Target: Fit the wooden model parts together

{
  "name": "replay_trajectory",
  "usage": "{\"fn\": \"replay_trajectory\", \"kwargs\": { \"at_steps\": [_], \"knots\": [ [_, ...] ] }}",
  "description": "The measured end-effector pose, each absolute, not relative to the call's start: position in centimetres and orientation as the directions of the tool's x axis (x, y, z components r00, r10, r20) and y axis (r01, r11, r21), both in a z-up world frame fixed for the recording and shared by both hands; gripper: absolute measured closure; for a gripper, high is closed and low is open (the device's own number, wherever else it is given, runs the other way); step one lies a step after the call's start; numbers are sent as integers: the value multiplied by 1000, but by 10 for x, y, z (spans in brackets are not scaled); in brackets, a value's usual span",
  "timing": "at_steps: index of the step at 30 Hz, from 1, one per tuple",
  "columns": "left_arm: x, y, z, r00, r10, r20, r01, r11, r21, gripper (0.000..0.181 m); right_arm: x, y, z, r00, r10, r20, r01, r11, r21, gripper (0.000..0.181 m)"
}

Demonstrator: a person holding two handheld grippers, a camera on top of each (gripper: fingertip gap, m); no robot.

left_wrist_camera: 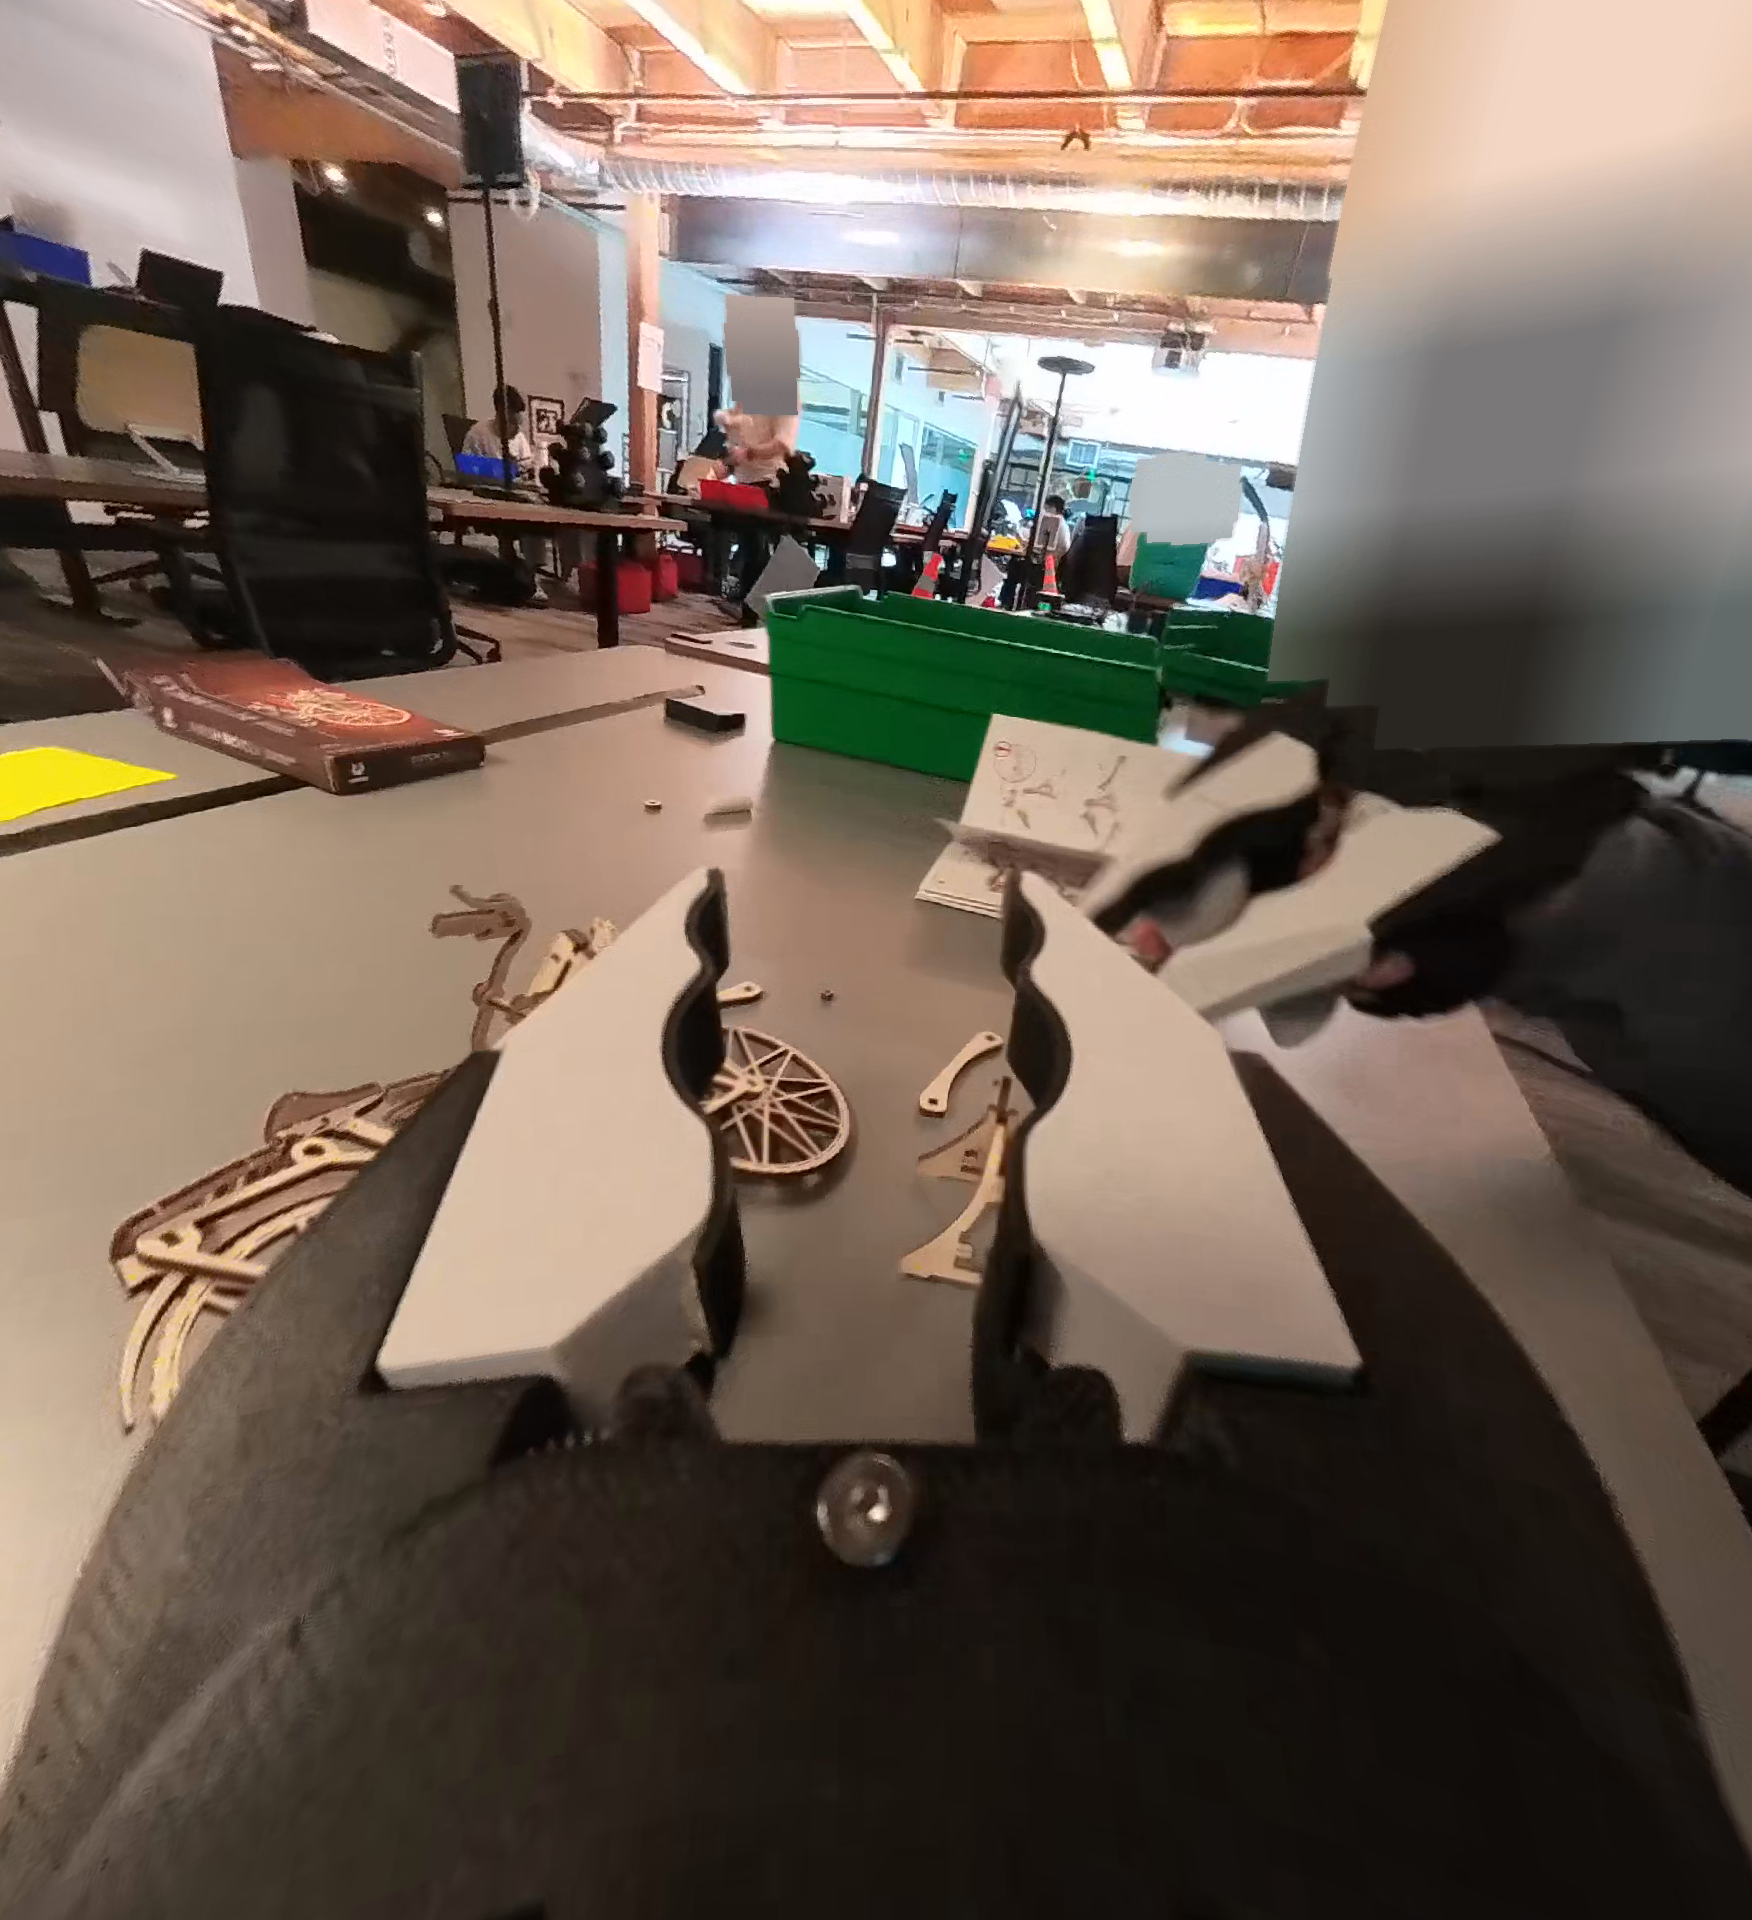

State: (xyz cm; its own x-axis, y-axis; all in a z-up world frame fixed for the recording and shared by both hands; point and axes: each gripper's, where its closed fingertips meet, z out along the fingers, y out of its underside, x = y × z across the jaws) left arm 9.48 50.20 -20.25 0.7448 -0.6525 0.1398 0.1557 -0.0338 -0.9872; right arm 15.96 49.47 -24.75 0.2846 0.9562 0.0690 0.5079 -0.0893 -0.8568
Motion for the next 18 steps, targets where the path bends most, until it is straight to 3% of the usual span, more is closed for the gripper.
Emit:
{"fn": "replay_trajectory", "kwargs": {
  "at_steps": [1, 4, 11, 18],
  "knots": [
    [93, 503, -202, 744, -650, 156, 171, -41, -984, 130, 158, 486, -251, 290, 955, 59, 516, -104, -850, 160],
    [92, 504, -202, 723, -662, 194, 202, -66, -977, 131, 145, 461, -261, 288, 955, -64, 510, -210, -835, 170],
    [98, 499, -203, 699, -694, 173, 178, -65, -982, 134, 133, 465, -297, 402, 916, 1, 585, -256, -769, 164],
    [99, 497, -203, 691, -702, 175, 177, -72, -982, 134, 127, 470, -301, 449, 893, -1, 552, -278, -786, 166]
  ]
}}
